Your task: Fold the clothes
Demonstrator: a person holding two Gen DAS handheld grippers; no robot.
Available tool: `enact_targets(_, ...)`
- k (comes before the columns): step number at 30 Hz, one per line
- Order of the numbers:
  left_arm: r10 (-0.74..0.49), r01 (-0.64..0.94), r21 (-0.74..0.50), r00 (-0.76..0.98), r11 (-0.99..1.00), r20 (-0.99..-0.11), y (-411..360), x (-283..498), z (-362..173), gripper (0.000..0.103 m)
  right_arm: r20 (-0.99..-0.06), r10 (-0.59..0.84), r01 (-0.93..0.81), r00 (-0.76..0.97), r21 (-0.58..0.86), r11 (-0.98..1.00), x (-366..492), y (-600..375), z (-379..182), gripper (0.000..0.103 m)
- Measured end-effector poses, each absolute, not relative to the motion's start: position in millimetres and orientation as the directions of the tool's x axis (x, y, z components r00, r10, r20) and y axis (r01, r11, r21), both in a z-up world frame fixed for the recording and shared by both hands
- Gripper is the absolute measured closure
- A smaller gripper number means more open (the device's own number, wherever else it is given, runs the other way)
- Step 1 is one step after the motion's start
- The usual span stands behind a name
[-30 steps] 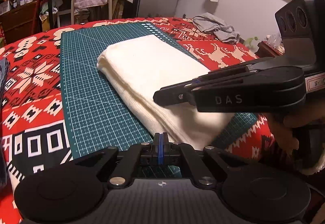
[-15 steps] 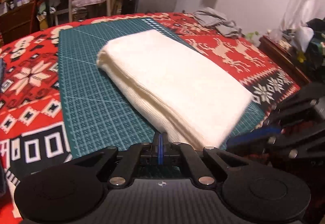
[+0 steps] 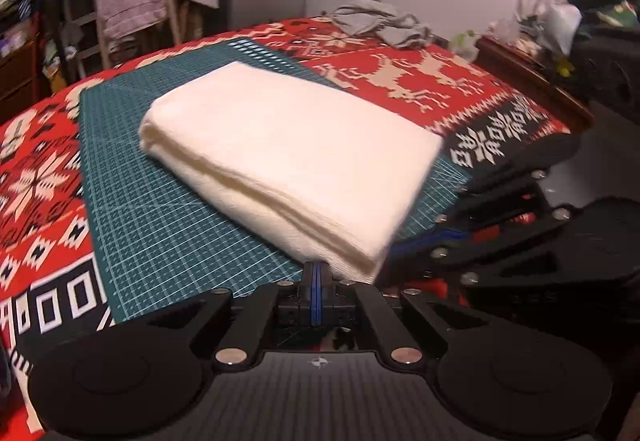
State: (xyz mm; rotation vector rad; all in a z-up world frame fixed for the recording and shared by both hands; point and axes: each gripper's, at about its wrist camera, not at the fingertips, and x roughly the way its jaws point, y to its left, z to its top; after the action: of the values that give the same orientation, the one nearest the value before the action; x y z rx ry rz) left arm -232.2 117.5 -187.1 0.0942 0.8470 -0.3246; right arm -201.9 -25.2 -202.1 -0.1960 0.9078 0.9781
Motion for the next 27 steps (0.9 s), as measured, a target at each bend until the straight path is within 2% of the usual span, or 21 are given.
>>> enact_targets(18,-0.233,0.43,0.046,0.573,0.901,-0.785,102.6,-251.5,-185.7,0.101,-0.718,0.651,-0.776,0.244,0.258,0.576,-197.9,-25.6,-203.9,0.098)
enact_targets(24,-0.216,0.353,0.02,0.617,0.936,-0.757,147.6,-238.4,-171.5,0.1,-0.716,0.655,-0.766,0.241,0.273,0.582,-196.2,-25.4,-203.6,0.098)
enact_targets(27,-0.159,0.286,0.056,0.673,0.957,-0.722,166.0,-216.4,-171.2,0.098,-0.719,0.653,-0.761,0.238,0.28,0.585,-194.4,-23.7,-204.6,0.098)
